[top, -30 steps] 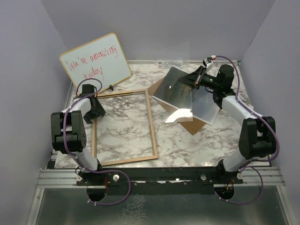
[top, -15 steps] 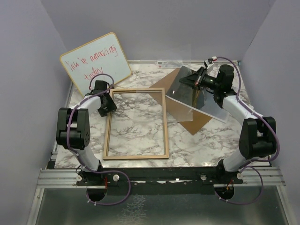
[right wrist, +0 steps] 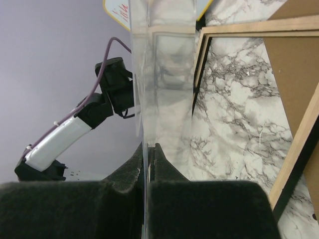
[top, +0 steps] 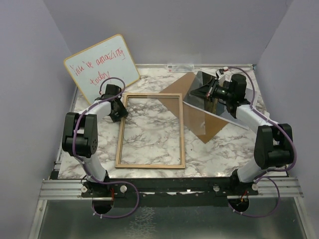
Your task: Put the photo into the frame
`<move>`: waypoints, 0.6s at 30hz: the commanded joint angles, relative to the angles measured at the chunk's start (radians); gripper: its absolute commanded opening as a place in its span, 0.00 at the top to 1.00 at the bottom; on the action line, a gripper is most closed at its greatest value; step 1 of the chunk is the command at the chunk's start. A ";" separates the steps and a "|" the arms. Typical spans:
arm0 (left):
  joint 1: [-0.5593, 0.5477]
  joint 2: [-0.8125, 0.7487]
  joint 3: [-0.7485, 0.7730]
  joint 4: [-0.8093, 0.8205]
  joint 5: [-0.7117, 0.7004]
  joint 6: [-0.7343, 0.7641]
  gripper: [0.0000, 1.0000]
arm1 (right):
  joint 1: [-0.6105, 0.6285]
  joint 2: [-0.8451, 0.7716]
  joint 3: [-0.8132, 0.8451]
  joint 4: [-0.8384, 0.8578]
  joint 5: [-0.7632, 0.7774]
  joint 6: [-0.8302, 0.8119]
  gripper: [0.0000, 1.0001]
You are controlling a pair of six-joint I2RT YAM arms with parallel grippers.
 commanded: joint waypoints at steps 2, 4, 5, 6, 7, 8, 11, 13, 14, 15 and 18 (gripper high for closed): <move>0.035 -0.055 -0.011 -0.043 0.015 0.009 0.49 | 0.007 -0.014 -0.071 0.063 -0.034 0.013 0.99; 0.053 -0.081 -0.004 -0.042 0.048 0.021 0.45 | 0.026 -0.011 -0.094 0.097 -0.033 0.036 0.99; 0.060 -0.094 0.002 -0.042 0.060 0.030 0.41 | 0.040 -0.010 -0.104 0.113 -0.031 0.047 0.99; 0.066 -0.108 0.010 -0.042 0.066 0.037 0.38 | 0.052 -0.009 -0.113 0.122 -0.024 0.055 0.99; 0.071 -0.122 0.016 -0.043 0.068 0.042 0.36 | 0.062 -0.007 -0.119 0.128 -0.016 0.060 0.99; 0.078 -0.134 0.022 -0.042 0.067 0.043 0.34 | 0.069 -0.006 -0.128 0.142 -0.007 0.070 0.99; 0.094 -0.169 0.033 -0.042 0.050 0.039 0.32 | 0.106 0.010 -0.158 0.205 0.010 0.108 0.99; 0.097 -0.182 0.029 -0.036 0.031 0.035 0.32 | 0.141 0.025 -0.177 0.247 0.025 0.134 0.99; 0.098 -0.184 0.025 -0.034 0.019 0.035 0.32 | 0.158 0.033 -0.186 0.271 0.031 0.150 0.99; 0.098 -0.186 0.021 -0.031 0.006 0.032 0.32 | 0.176 0.040 -0.193 0.293 0.041 0.168 0.99; 0.098 -0.189 -0.005 -0.013 0.011 0.026 0.35 | 0.221 0.051 -0.213 0.334 0.078 0.204 0.99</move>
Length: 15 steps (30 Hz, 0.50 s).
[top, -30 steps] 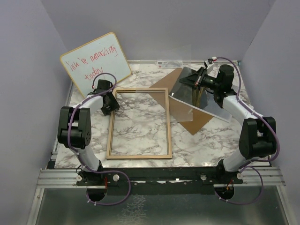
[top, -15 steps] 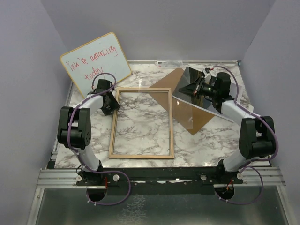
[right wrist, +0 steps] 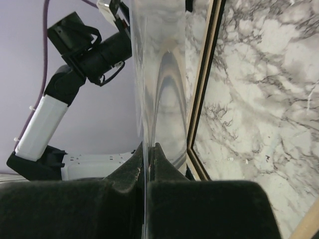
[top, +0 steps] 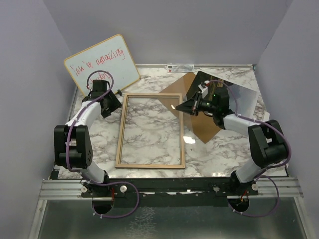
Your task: Put the photo into the frame
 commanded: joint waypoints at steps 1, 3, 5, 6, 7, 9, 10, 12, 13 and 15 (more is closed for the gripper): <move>0.004 -0.019 -0.024 0.025 -0.019 -0.001 0.36 | 0.061 0.028 -0.036 0.137 0.067 0.086 0.99; 0.004 -0.023 -0.044 0.038 -0.024 0.000 0.38 | 0.084 0.038 -0.049 0.162 0.093 0.106 0.99; 0.004 -0.033 -0.067 0.059 -0.034 0.002 0.40 | 0.104 0.048 -0.064 0.188 0.122 0.122 0.99; 0.004 -0.037 -0.080 0.072 -0.036 0.005 0.40 | 0.111 0.054 -0.073 0.203 0.139 0.131 0.99; 0.004 -0.040 -0.091 0.082 -0.036 0.008 0.41 | 0.119 0.062 -0.083 0.226 0.154 0.143 0.99; 0.004 -0.040 -0.108 0.100 -0.030 0.016 0.40 | 0.131 0.079 -0.102 0.275 0.181 0.174 0.99; 0.004 -0.037 -0.114 0.105 -0.028 0.020 0.41 | 0.131 0.088 -0.112 0.306 0.192 0.194 0.99; 0.004 -0.026 -0.122 0.111 -0.020 0.029 0.41 | 0.133 0.103 -0.128 0.356 0.208 0.222 0.99; 0.004 -0.023 -0.127 0.115 -0.017 0.036 0.42 | 0.133 0.110 -0.127 0.365 0.214 0.224 0.99; 0.004 -0.021 -0.136 0.121 -0.019 0.044 0.43 | 0.135 0.123 -0.121 0.363 0.219 0.215 0.99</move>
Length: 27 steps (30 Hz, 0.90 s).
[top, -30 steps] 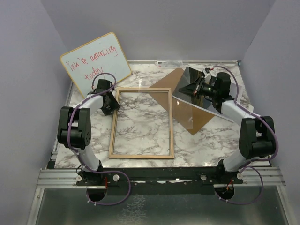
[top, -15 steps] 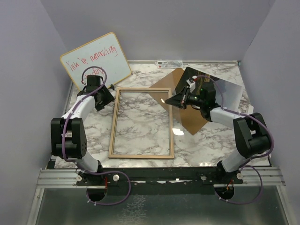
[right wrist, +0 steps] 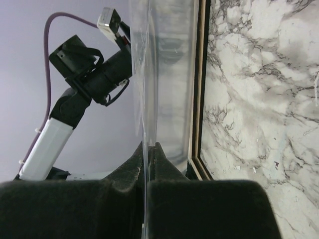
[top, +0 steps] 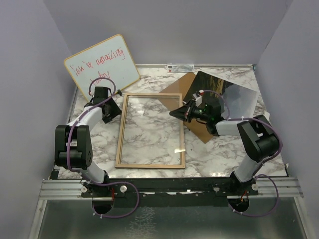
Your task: Put the photo into the frame
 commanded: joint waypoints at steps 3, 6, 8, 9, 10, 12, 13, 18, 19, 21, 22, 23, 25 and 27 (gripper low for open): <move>0.004 -0.018 -0.036 0.057 -0.019 0.040 0.44 | 0.006 0.049 0.009 0.117 0.064 0.024 0.99; 0.004 -0.024 -0.049 0.067 -0.019 0.046 0.45 | 0.008 0.069 0.015 0.117 0.066 0.015 0.99; 0.004 -0.020 -0.055 0.071 -0.017 0.048 0.45 | 0.010 0.087 0.019 0.119 0.065 0.025 0.99; 0.004 -0.019 -0.057 0.074 -0.016 0.048 0.45 | 0.012 0.097 0.017 0.136 0.064 0.039 0.99; 0.004 -0.018 -0.059 0.076 -0.017 0.048 0.45 | 0.015 0.104 0.015 0.157 0.063 0.053 0.99; 0.004 -0.015 -0.065 0.080 -0.016 0.048 0.45 | 0.020 0.111 0.015 0.161 0.065 0.062 0.99; 0.004 -0.015 -0.068 0.082 -0.016 0.047 0.45 | 0.023 0.112 0.015 0.156 0.065 0.056 0.99; 0.004 -0.017 -0.080 0.090 -0.013 0.047 0.46 | 0.030 0.127 0.015 0.150 0.066 0.038 0.99; 0.004 -0.016 -0.082 0.093 -0.010 0.047 0.46 | 0.031 0.133 0.012 0.156 0.066 0.039 0.99; 0.005 -0.014 -0.086 0.095 -0.002 0.047 0.47 | 0.034 0.146 0.010 0.176 0.068 0.047 0.99; 0.004 -0.015 -0.087 0.095 0.000 0.047 0.47 | 0.035 0.153 0.009 0.183 0.069 0.051 0.99; 0.004 -0.013 -0.089 0.097 -0.001 0.047 0.47 | 0.036 0.159 0.009 0.192 0.069 0.058 0.99; 0.004 -0.010 -0.091 0.102 0.039 0.047 0.47 | 0.041 0.173 0.004 0.210 0.072 0.069 0.99; 0.004 0.000 -0.092 0.107 0.092 0.041 0.48 | 0.045 0.184 -0.004 0.225 0.078 0.079 0.99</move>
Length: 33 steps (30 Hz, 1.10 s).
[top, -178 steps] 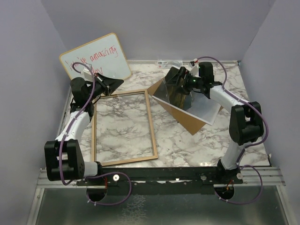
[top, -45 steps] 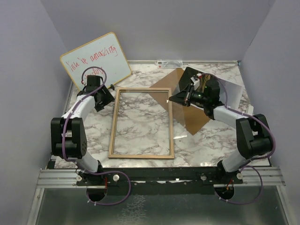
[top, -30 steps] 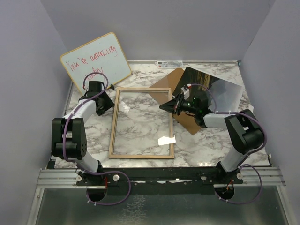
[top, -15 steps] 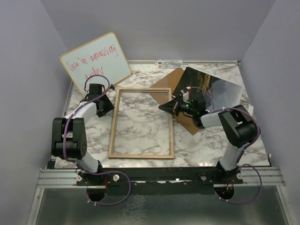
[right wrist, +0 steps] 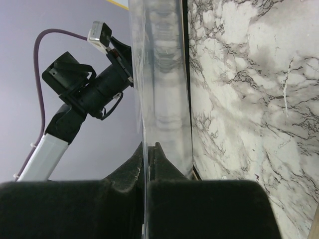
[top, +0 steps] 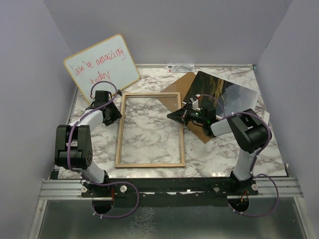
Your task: Put the photo into the frame
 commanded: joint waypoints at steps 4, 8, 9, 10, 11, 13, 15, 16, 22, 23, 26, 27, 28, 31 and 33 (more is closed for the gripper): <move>0.004 0.016 -0.009 0.036 0.135 -0.013 0.50 | 0.026 0.047 -0.016 0.110 0.038 0.022 0.98; 0.028 0.012 -0.015 0.041 0.143 -0.019 0.51 | 0.036 0.064 -0.018 0.120 0.037 0.018 0.98; 0.029 0.013 -0.016 0.039 0.139 -0.019 0.52 | 0.039 0.067 -0.019 0.131 0.037 0.020 0.98; 0.030 0.014 -0.019 0.039 0.139 -0.019 0.52 | 0.042 0.071 -0.021 0.133 0.036 0.019 0.98; 0.030 0.014 -0.022 0.038 0.139 -0.019 0.52 | 0.045 0.074 -0.019 0.133 0.034 0.015 0.98; 0.032 0.012 -0.027 0.038 0.141 -0.021 0.53 | 0.046 0.080 -0.018 0.138 0.028 0.007 0.98; 0.032 0.012 -0.030 0.039 0.145 -0.021 0.53 | 0.051 0.086 -0.019 0.149 0.020 -0.007 0.98; 0.032 0.011 -0.031 0.040 0.147 -0.021 0.53 | 0.052 0.091 -0.020 0.164 0.014 -0.015 0.97; 0.033 0.006 -0.035 0.042 0.150 -0.021 0.53 | 0.059 0.096 -0.017 0.163 -0.006 -0.088 0.96; 0.033 0.006 -0.036 0.042 0.150 -0.021 0.53 | 0.060 0.093 -0.015 0.153 -0.004 -0.107 0.96; 0.033 0.003 -0.038 0.042 0.150 -0.021 0.53 | 0.061 0.084 -0.009 0.112 0.004 -0.158 0.93; 0.033 0.002 -0.040 0.042 0.151 -0.021 0.53 | 0.061 0.085 -0.007 0.104 0.006 -0.168 0.92; 0.033 0.001 -0.040 0.042 0.151 -0.021 0.53 | 0.060 0.084 -0.004 0.097 0.005 -0.177 0.91; 0.033 -0.002 -0.040 0.041 0.151 -0.021 0.53 | 0.063 0.093 -0.003 0.088 0.007 -0.189 0.89; 0.035 -0.002 -0.040 0.040 0.150 -0.019 0.53 | 0.062 0.097 0.000 0.084 0.006 -0.195 0.88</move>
